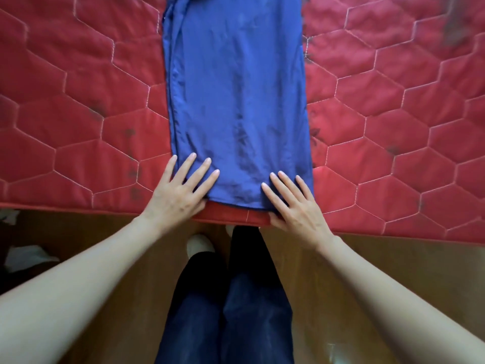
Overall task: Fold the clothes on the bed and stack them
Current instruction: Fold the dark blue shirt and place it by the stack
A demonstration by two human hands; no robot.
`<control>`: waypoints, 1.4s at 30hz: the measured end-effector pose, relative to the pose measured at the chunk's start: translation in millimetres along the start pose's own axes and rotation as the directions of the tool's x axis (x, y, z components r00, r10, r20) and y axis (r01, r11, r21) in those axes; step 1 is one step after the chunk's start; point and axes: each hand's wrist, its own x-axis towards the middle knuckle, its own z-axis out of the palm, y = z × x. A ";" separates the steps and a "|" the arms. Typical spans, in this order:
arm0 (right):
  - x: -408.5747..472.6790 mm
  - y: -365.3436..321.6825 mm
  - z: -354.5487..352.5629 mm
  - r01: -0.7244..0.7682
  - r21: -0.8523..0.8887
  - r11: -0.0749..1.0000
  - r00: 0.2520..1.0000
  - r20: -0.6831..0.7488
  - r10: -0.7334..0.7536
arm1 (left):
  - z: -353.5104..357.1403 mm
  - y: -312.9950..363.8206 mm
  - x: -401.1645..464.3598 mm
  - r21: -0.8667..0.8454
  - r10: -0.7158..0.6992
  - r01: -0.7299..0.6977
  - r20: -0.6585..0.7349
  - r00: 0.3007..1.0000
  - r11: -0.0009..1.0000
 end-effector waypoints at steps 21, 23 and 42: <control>-12.9 -18.4 -124.5 -0.219 0.176 0.960 0.962 -0.123 0.242 | -112.6 5.7 -6.2 -0.356 -0.138 0.072 -0.163 0.977 0.932; -18.2 -23.3 -155.5 -0.212 0.226 0.951 0.965 -0.109 0.240 | -149.0 4.8 -11.7 -0.473 -0.193 0.113 -0.124 0.973 0.874; 307.7 149.7 -234.9 -0.374 0.361 0.854 0.919 0.020 0.394 | -186.3 -209.1 222.2 -0.787 -0.597 0.531 0.272 0.755 0.313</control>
